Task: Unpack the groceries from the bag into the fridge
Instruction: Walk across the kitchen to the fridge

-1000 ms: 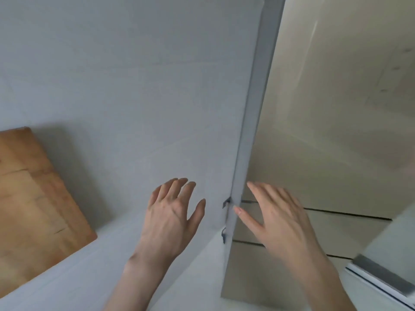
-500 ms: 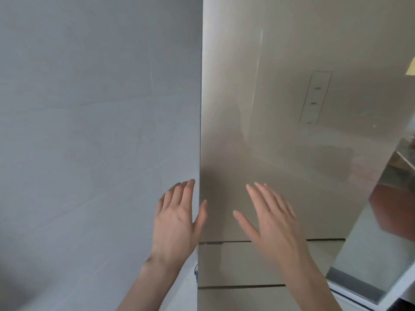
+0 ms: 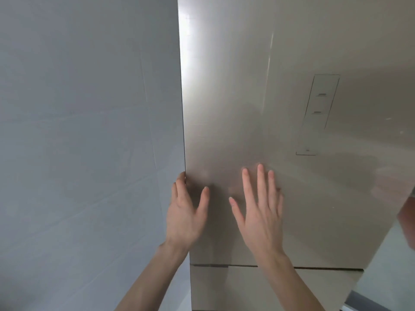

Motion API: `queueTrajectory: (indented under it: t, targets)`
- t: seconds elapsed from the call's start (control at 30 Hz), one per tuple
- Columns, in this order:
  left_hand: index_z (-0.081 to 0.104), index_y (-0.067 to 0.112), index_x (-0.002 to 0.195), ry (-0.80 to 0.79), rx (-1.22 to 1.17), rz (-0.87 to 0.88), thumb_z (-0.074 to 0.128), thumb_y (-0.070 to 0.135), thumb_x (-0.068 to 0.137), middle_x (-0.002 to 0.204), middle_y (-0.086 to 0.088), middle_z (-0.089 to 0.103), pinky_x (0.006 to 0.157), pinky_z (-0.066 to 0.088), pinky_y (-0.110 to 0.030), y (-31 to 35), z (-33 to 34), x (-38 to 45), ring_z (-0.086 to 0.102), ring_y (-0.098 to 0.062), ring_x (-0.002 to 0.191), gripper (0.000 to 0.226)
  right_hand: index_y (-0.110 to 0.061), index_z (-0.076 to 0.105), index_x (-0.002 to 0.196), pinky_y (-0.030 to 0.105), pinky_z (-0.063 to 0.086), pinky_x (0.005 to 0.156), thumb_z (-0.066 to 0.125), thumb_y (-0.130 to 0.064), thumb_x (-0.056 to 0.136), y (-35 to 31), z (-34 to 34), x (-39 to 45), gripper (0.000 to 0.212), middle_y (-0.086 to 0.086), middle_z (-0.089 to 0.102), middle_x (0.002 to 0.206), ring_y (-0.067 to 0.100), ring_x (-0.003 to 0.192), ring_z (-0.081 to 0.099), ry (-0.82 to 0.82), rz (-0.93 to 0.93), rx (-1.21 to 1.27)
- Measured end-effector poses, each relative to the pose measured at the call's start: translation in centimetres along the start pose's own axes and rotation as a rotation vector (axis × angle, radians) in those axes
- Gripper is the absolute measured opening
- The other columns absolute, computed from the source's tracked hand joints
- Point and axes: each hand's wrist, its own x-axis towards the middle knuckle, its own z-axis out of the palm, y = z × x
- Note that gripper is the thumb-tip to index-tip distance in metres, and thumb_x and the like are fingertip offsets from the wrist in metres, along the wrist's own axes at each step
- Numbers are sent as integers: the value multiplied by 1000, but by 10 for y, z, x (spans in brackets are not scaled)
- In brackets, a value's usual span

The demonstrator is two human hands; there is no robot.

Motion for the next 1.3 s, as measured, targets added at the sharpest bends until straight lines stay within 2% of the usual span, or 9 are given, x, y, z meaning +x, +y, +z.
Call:
queueTrajectory:
  t: [0.07,0.27,0.47,0.6,0.67,0.8,0.9,1.13,1.3]
  targets:
    - [34,29,148,-22,-102,-47,60,49,97,141,13,50,97,46,-29,-2,1,5,53,-11,125,61,-25,11,165,63,29,117,44,-58,103,1,8,0,77,9,2,173,33,159,6,9,-4,-14]
    - [40,34,141,-71,-157,-101,63,57,90,136,16,54,104,50,-41,-11,0,13,55,-10,123,61,-24,9,165,65,25,119,42,-59,104,-1,10,-1,78,11,3,173,35,159,5,4,-1,-5]
    - [29,21,150,-56,-98,-29,70,46,91,141,6,43,100,39,-22,-2,1,2,47,-7,128,76,-25,8,165,59,27,120,44,-58,103,-4,-4,-7,79,7,-2,173,32,159,0,-31,13,71]
    - [26,19,152,-68,-69,58,70,43,92,137,7,39,92,29,2,-6,-5,-15,43,-3,125,79,-25,7,165,55,26,122,41,-58,103,-5,-16,-17,78,7,-2,173,32,160,0,-43,19,73]
    - [24,23,153,-107,-85,69,68,45,93,138,12,37,88,29,5,-8,-15,-26,42,5,120,78,-26,6,165,54,26,123,40,-58,104,-8,-25,-24,77,5,-4,173,30,160,0,-58,34,91]
    - [19,27,157,-181,-106,104,65,49,94,145,15,36,99,42,-19,-8,-38,-43,42,3,129,80,-24,5,165,53,28,122,41,-57,104,-19,-47,-36,78,4,-3,173,28,160,4,-69,72,112]
    - [16,32,158,-249,-113,158,64,47,95,141,18,38,98,51,-29,-6,-57,-57,45,4,130,81,-22,5,165,53,30,121,41,-58,104,-35,-72,-45,79,4,-2,173,26,160,6,-43,113,102]
    - [17,31,160,-320,-91,308,71,33,92,138,21,39,90,56,-27,-11,-81,-100,50,7,125,87,-29,10,165,49,23,125,36,-57,106,-84,-147,-71,71,0,-2,173,21,160,0,17,14,63]
    - [26,35,155,-391,-105,397,72,41,87,123,18,47,78,59,-38,-12,-88,-135,63,-4,109,82,-25,16,164,51,28,123,43,-53,106,-107,-181,-98,71,4,7,173,25,160,7,87,-3,-12]
